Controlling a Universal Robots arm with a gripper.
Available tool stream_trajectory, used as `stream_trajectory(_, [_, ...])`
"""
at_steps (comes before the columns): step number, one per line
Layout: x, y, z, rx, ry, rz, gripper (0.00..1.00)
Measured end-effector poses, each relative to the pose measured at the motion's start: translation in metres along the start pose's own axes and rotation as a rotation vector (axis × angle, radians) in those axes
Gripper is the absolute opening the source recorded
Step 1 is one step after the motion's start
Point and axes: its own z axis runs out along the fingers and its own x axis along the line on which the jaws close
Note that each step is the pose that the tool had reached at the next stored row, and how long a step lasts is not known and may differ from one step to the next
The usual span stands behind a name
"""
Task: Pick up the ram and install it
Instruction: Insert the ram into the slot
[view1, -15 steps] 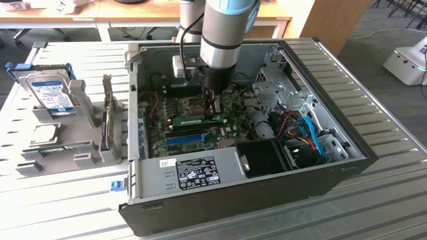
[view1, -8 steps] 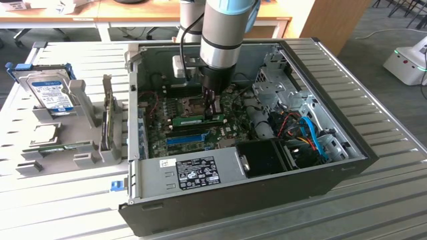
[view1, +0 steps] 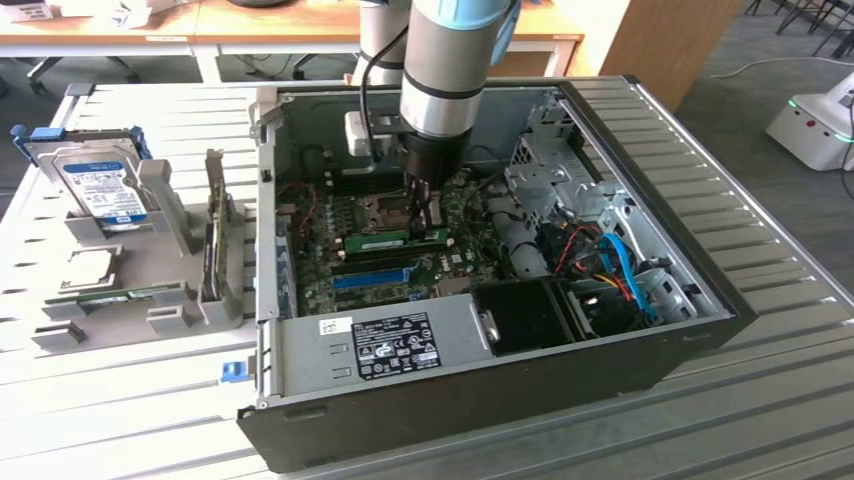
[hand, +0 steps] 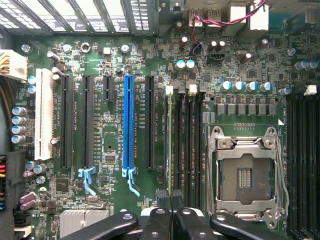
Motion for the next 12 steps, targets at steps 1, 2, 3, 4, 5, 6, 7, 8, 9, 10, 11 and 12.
stream_trajectory(1, [0.0,0.0,0.0001,0.0,0.0,0.0,0.12])
stream_trajectory(2, [0.0,0.0,0.0002,0.0,0.0001,0.0,0.12])
stream_trajectory(3, [0.0,0.0,0.0002,0.0,0.0002,0.0,0.12])
stream_trajectory(4, [0.0,0.0,0.0003,0.0,0.0002,0.0,0.12])
stream_trajectory(5, [0.0,0.0,0.0004,0.0,0.0001,0.0,0.12])
stream_trajectory(6, [0.0,0.0,0.0005,0.0,0.0001,0.0,0.12])
stream_trajectory(7, [0.0,0.0,0.0006,0.0001,0.0001,0.0,0.12])
stream_trajectory(8, [0.0,0.0,0.0007,0.0,0.0001,0.0,0.12])
stream_trajectory(9, [0.0,0.0,0.0009,0.0,0.0002,0.0,0.12])
stream_trajectory(10, [0.0,0.0,0.001,-0.0001,0.0002,0.0,0.12])
stream_trajectory(11, [0.0,0.0,0.0011,-0.0002,0.0003,0.0,0.12])
stream_trajectory(12, [0.0,0.0,0.0012,-0.0001,0.0002,0.0,0.12])
